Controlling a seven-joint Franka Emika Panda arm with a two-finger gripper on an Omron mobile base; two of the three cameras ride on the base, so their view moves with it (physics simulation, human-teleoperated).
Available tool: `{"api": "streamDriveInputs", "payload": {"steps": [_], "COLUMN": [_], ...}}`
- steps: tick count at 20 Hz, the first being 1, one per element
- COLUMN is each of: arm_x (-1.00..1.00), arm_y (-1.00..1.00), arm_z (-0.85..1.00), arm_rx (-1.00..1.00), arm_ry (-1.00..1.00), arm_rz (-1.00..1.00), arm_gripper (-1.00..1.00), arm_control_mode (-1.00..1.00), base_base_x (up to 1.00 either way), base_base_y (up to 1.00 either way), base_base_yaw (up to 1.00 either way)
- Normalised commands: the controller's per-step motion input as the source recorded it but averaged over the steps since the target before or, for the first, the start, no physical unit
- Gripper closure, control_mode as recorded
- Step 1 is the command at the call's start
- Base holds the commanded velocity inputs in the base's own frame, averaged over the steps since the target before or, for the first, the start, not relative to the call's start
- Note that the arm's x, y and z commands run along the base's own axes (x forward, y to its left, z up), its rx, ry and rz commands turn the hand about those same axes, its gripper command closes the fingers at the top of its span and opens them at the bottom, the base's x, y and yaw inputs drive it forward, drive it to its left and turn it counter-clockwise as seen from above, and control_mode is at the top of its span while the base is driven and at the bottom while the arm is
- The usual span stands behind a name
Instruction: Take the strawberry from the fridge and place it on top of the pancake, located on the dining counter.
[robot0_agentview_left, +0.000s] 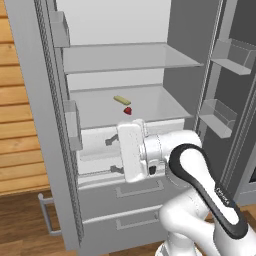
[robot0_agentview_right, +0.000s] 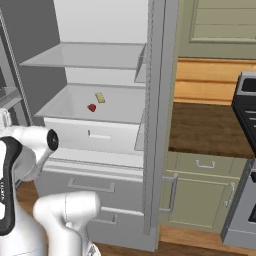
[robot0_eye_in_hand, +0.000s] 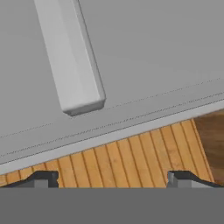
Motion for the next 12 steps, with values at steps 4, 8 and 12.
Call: {"api": "streamDriveInputs", "payload": {"steps": [4,8,12], "arm_x": [0.46,0.32,0.02], "arm_y": [-0.99,-0.97,-0.81], "arm_z": [0.00,0.00,-0.01], "arm_rx": [-0.43,-0.67,-0.70], "arm_ry": [0.00,0.02,0.01], "arm_rz": [0.00,0.00,0.00], "arm_gripper": [-1.00,-1.00,-1.00], "arm_control_mode": [-1.00,-1.00,-1.00], "base_base_x": [0.00,0.00,0.00], "base_base_y": [0.00,0.00,0.00], "base_base_yaw": [0.00,0.00,0.00]}}
